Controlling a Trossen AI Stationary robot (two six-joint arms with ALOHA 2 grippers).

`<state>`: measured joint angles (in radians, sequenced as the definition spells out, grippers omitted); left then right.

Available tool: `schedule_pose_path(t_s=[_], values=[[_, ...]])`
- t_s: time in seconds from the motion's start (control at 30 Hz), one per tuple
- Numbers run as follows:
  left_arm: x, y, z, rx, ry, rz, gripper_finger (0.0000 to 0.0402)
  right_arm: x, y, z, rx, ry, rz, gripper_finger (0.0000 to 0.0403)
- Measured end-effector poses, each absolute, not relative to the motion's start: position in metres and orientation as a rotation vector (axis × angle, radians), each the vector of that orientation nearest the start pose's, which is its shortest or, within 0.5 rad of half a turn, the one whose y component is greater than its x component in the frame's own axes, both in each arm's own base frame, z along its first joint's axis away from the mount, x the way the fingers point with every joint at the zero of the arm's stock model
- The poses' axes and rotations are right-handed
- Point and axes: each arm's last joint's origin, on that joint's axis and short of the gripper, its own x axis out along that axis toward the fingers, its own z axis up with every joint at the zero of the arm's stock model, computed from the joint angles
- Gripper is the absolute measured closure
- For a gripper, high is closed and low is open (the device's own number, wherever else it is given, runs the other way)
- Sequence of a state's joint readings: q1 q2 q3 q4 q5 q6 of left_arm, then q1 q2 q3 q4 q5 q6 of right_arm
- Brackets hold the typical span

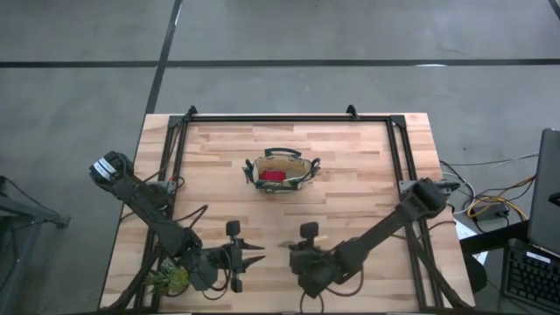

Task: Pick & Place Garden tools in Gardening bag
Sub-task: Put the brown trowel into the light brown gardening bag

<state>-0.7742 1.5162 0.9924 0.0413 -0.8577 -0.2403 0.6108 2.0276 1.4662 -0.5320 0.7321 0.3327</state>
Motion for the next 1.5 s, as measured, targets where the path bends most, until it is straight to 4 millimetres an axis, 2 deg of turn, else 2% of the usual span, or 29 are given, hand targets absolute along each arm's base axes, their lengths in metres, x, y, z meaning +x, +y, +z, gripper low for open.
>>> schedule_pose_path(t_s=[0.37,0.53,0.67,0.87,1.1,1.5], values=[[0.247,-0.212,0.255,0.164,0.304,0.093,0.0303,0.332,0.231,0.262,-0.356,0.526,-0.150,0.0395],[0.251,-0.219,0.267,0.237,0.207,-0.059,0.0303,0.329,0.234,0.290,-0.341,0.402,-0.063,0.0395],[0.253,-0.220,0.277,0.267,0.113,-0.073,0.0303,0.329,0.240,0.295,-0.382,0.355,-0.028,0.0395],[0.255,-0.218,0.282,0.299,0.073,-0.026,0.0303,0.326,0.248,0.300,-0.389,0.299,0.018,0.0395],[0.259,-0.215,0.290,0.287,0.001,-0.048,0.0303,0.327,0.248,0.301,-0.389,0.294,0.019,0.0395],[0.265,-0.209,0.289,0.277,-0.009,-0.104,0.0314,0.328,0.248,0.303,-0.390,0.276,0.017,0.0395]])
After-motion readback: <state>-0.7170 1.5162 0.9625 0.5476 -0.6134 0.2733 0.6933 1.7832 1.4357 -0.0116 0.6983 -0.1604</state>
